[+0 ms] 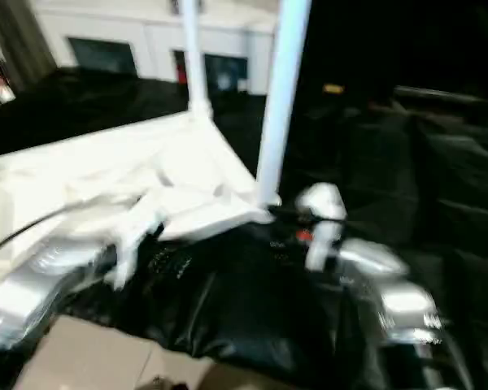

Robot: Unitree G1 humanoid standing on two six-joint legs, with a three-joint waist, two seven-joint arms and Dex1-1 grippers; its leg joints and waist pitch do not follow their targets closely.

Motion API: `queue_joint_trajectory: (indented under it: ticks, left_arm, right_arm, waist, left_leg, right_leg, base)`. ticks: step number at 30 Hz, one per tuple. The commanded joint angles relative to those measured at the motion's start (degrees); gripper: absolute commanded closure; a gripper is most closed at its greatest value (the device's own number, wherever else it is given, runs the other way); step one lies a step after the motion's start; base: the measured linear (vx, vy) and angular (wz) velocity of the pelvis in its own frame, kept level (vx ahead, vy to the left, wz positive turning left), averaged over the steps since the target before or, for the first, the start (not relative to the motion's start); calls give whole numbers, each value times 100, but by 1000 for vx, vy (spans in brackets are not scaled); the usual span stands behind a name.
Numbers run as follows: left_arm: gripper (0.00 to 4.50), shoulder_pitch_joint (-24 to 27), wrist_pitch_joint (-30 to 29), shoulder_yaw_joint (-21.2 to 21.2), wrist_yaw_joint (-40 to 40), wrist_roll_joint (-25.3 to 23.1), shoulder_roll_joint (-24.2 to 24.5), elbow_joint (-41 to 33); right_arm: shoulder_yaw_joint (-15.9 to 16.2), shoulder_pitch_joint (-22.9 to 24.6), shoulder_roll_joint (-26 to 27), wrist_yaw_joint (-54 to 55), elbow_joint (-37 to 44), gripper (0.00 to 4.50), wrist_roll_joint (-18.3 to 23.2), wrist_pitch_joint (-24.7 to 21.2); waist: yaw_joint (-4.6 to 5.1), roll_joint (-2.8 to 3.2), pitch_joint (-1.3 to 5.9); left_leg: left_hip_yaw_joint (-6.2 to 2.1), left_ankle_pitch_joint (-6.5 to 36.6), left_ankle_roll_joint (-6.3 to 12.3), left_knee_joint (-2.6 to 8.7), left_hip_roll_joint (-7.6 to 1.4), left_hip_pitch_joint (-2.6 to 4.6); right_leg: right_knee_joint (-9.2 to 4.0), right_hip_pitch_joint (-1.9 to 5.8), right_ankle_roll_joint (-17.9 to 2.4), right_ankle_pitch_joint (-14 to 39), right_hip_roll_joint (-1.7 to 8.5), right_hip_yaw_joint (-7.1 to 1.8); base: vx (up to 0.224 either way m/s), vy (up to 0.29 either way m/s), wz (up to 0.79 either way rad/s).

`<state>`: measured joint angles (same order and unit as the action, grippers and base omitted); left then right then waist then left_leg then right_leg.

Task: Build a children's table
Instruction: Rotate leg to tighten

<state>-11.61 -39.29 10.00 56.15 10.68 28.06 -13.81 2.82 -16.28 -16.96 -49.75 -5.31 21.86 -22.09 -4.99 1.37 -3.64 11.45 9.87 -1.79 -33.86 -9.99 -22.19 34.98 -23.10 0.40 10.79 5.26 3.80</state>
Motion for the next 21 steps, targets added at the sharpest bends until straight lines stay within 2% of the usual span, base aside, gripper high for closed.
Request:
queue_joint_trajectory:
  ticks: [1,3,5,8,9,10,11,12,13,14,15,16,17,18,20,21]
  left_arm:
    - [224,170,-493,-222,-91,108,218,-525]
    - [207,521,-880,-419,-148,159,558,-969]
    - [191,745,-1100,-582,-235,195,722,-1205]
    - [167,953,-1287,-708,-330,148,914,-1383]
    - [159,974,-1335,-723,-338,141,934,-1409]
    - [147,984,-1394,-723,-348,143,959,-1435]
    - [147,1002,-1496,-716,-370,136,1018,-1486]
    - [132,1012,-1514,-715,-382,129,1033,-1502]
    - [127,1020,-1528,-714,-392,123,1046,-1516]
    - [122,1065,-1607,-751,-487,140,1064,-1581]
    - [112,1088,-1608,-765,-533,124,1062,-1601]
    - [112,1099,-1612,-772,-553,117,1062,-1610]
    - [88,1114,-1625,-780,-586,122,1071,-1631]
    - [81,1126,-1644,-786,-628,133,1086,-1656]
    - [73,1136,-1659,-794,-679,133,1097,-1680]
    - [61,1142,-1678,-799,-723,138,1110,-1701]
  right_arm:
    - [85,-203,187,215,-238,123,-81,81]
    - [199,-473,598,508,-717,123,-202,255]
    - [297,-697,886,758,-1148,123,-398,486]
    - [326,-1096,1298,1178,-1903,123,-638,865]
    - [309,-1189,1385,1266,-2078,123,-672,981]
    - [277,-1290,1457,1383,-2238,123,-690,1004]
    - [204,-1505,1607,1668,-2578,123,-742,1071]
    - [168,-1579,1663,1816,-2701,123,-774,1152]
    - [137,-1642,1710,1941,-2806,123,-802,1221]
    - [28,-1925,1877,2620,-3304,123,-975,1552]
    - [-5,-2048,1929,2976,-3529,123,-1079,1718]
    - [-34,-2112,1954,3173,-3645,123,-1123,1804]
    - [-83,-2211,1985,3461,-3831,123,-1186,1925]
    - [-151,-2333,2009,3817,-4059,123,-1254,2055]
    - [-248,-2466,2021,4205,-4296,123,-1296,2177]
    - [-329,-2568,2030,4413,-4487,123,-1302,2279]
  waist:
    - [10,-18,312]
    - [10,14,310]
    - [24,15,319]
    - [34,57,320]
    - [10,64,330]
    - [-26,116,324]
    - [-16,115,324]
    - [6,97,339]
    - [-10,108,345]
    - [6,137,347]
    - [18,125,358]
    - [23,119,356]
    - [15,127,359]
    - [28,96,366]
    - [27,112,375]
    - [18,95,382]
  left_leg:
    - [-225,2104,-147,520,-339,135]
    - [-236,2211,-240,530,-340,165]
    - [-237,2272,-329,529,-336,171]
    - [-232,2356,-394,532,-326,187]
    - [-222,2350,-419,532,-327,223]
    - [-208,2418,-465,532,-334,272]
    - [-202,2448,-506,533,-332,269]
    - [-227,2394,-520,551,-311,212]
    - [-220,2347,-536,549,-321,215]
    - [-219,2313,-580,548,-316,202]
    - [-224,2284,-579,549,-294,190]
    - [-209,2252,-572,533,-290,198]
    - [-205,2227,-580,529,-296,205]
    - [-196,2187,-563,518,-281,203]
    - [-197,2096,-549,511,-276,189]
    - [-184,2069,-511,503,-276,199]
  right_leg:
    - [-536,136,-978,2555,357,-273]
    - [-530,100,-991,2506,356,-283]
    - [-498,88,-1012,2440,350,-280]
    - [-484,66,-1086,2294,351,-295]
    - [-489,63,-1066,2216,331,-295]
    - [-490,24,-1062,2076,309,-309]
    - [-475,15,-1095,1994,305,-316]
    - [-431,97,-1127,1842,296,-296]
    - [-430,83,-1112,1775,307,-300]
    - [-411,80,-1130,1656,315,-302]
    - [-403,121,-1138,1624,306,-285]
    - [-406,105,-1123,1568,302,-294]
    - [-402,97,-1117,1546,308,-298]
    - [-394,105,-1106,1502,294,-297]
    - [-371,116,-1087,1399,292,-292]
    - [-373,121,-1065,1298,281,-291]
  base:
    - [0,0,0]
    - [0,0,0]
    - [0,0,0]
    - [0,0,0]
    - [0,0,0]
    - [0,0,0]
    - [0,0,0]
    - [0,0,0]
    - [0,0,0]
    - [0,0,0]
    - [0,0,0]
    - [0,0,0]
    - [0,0,0]
    - [0,0,0]
    - [0,0,0]
    - [0,0,0]
